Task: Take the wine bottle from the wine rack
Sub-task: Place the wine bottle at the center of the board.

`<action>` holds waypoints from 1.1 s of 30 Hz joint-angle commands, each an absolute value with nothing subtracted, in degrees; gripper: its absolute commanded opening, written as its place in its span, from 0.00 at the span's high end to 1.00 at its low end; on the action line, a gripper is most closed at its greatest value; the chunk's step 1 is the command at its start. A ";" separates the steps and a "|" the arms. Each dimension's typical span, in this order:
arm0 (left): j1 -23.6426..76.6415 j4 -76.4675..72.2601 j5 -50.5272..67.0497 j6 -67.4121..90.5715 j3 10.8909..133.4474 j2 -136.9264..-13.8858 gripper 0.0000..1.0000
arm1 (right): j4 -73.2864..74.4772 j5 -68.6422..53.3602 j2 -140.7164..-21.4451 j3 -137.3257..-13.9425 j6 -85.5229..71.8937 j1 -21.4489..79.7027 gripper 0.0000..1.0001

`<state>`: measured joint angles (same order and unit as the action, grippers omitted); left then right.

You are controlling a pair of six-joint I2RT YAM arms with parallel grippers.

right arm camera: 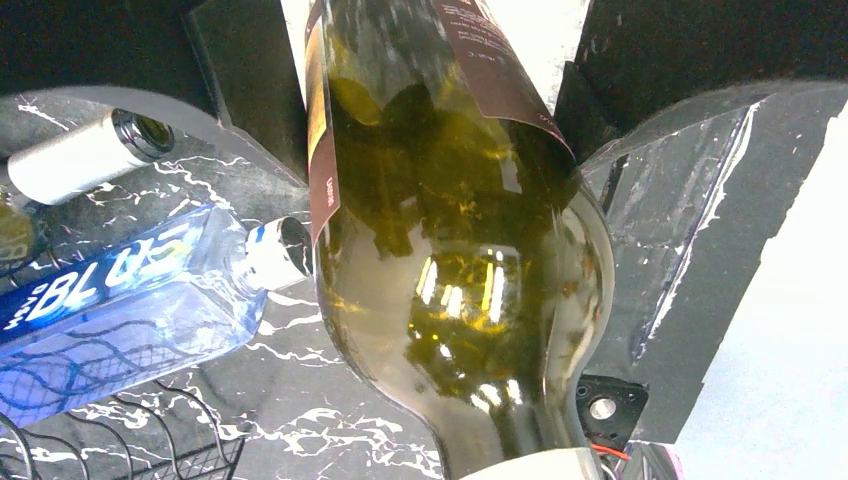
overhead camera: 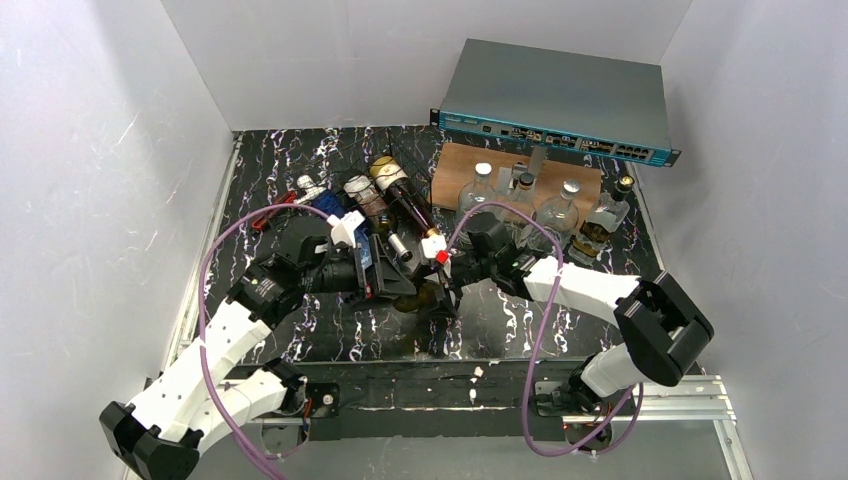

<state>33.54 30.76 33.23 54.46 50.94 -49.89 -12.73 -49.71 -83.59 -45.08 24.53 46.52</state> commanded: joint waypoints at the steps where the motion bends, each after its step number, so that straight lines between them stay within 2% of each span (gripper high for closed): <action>1: 33.49 25.68 29.04 47.63 50.22 -46.81 0.13 | -19.36 -53.25 -80.68 -44.58 22.06 45.39 0.51; 8: 34.02 22.79 23.19 40.76 49.66 -45.07 0.10 | -20.77 -53.90 -80.68 -44.14 20.64 44.44 0.51; 12: 35.58 22.59 19.45 38.71 49.80 -44.76 0.05 | -22.47 -54.26 -80.77 -43.80 18.90 43.46 0.51; 19: 43.18 22.23 5.90 34.38 50.40 -43.85 0.05 | -25.52 -55.01 -80.86 -43.25 15.56 42.38 0.51; 24: 46.48 18.96 -1.93 32.97 50.10 -44.48 0.11 | -26.48 -55.02 -80.95 -43.02 14.48 41.69 0.51; 33: 50.15 14.59 -7.50 30.96 50.32 -47.70 0.28 | -28.57 -55.20 -81.03 -42.46 12.38 40.05 0.52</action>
